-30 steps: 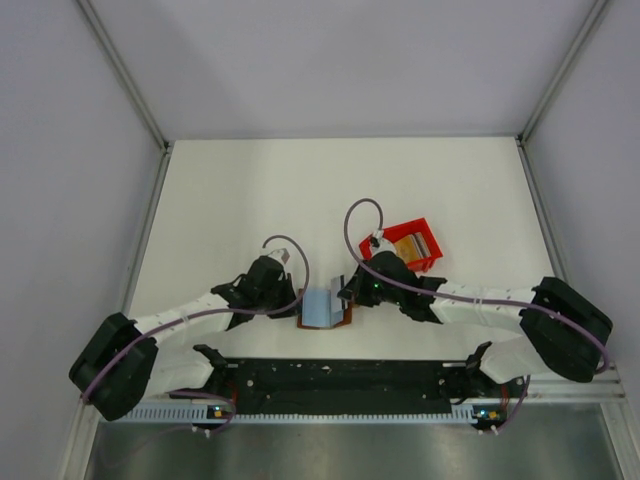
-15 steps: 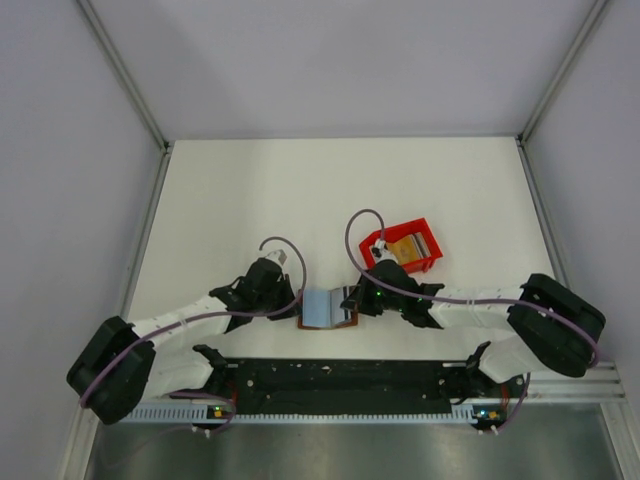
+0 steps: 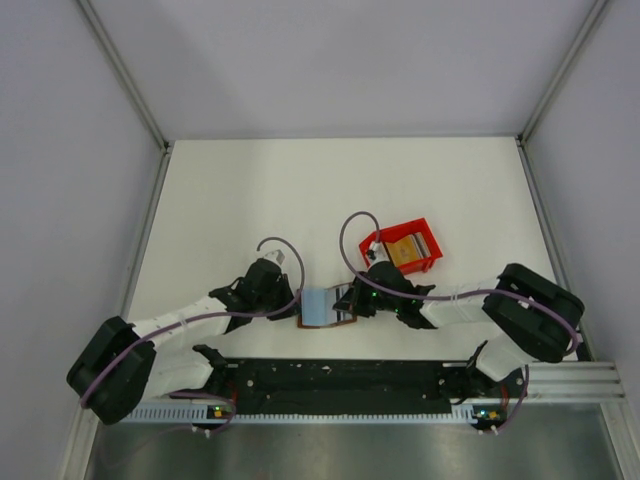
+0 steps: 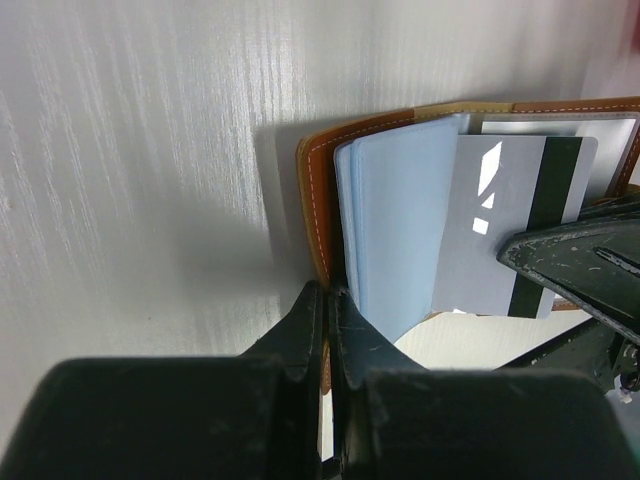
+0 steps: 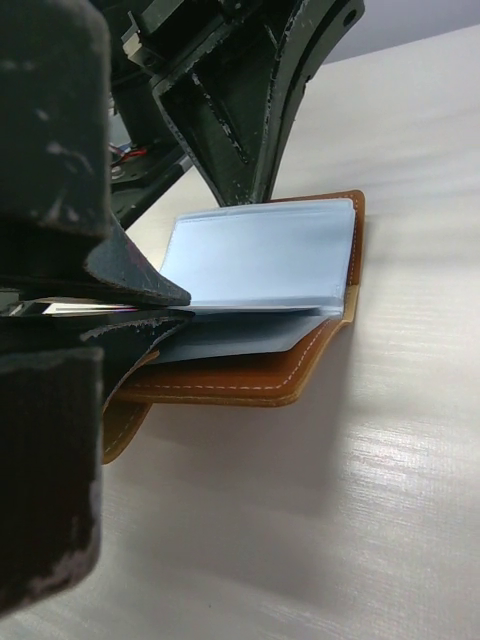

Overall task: Put the credit cards into the card holder
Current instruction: Insert the credit card into the card holder.

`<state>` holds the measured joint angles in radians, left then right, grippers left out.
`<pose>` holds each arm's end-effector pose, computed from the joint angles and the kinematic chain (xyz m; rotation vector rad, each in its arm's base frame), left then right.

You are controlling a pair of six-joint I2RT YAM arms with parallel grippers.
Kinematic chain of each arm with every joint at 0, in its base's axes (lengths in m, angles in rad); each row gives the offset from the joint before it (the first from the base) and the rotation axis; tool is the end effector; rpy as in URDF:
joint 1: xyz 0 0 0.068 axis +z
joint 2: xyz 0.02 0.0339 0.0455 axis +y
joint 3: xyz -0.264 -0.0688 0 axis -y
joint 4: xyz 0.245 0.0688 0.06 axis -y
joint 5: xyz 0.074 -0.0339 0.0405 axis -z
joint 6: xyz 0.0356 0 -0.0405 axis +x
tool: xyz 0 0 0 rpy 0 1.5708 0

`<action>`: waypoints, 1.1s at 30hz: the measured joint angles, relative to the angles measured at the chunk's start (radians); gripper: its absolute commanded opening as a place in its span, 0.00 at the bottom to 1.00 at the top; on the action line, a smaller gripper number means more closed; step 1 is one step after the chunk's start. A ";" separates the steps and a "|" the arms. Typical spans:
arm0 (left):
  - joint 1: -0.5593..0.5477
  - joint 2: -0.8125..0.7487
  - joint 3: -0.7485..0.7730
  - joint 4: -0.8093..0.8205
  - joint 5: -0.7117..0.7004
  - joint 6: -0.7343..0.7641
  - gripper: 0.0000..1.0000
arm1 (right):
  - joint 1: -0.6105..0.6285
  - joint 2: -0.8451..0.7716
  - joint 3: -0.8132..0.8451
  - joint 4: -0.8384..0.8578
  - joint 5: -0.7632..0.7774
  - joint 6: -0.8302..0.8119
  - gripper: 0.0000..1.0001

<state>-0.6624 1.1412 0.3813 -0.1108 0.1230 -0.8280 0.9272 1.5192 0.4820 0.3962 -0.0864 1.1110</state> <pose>0.1546 -0.1261 0.1446 -0.1570 2.5995 -0.7624 0.1598 0.2181 0.1313 0.1750 2.4883 1.1217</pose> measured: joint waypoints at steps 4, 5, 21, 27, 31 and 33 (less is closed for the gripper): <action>0.000 0.000 0.000 0.000 -0.003 -0.001 0.00 | -0.001 0.011 -0.019 0.055 -0.012 0.012 0.00; 0.000 0.000 0.000 0.000 -0.003 -0.001 0.00 | -0.001 0.013 -0.019 0.058 -0.013 0.013 0.00; 0.001 0.000 0.000 0.000 -0.015 0.041 0.00 | -0.003 0.102 -0.002 0.154 -0.051 -0.015 0.00; 0.000 0.000 0.000 0.000 -0.016 0.057 0.00 | -0.003 0.097 -0.002 0.139 -0.036 -0.034 0.00; 0.000 0.001 0.000 0.000 -0.015 0.063 0.00 | -0.003 0.069 0.000 0.103 -0.004 -0.056 0.00; 0.000 0.001 0.000 0.003 -0.015 0.064 0.00 | -0.003 0.060 0.006 0.083 0.011 -0.064 0.00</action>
<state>-0.6621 1.1419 0.3813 -0.1081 0.1078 -0.7635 0.9245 1.5791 0.4877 0.4793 -0.0750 1.0470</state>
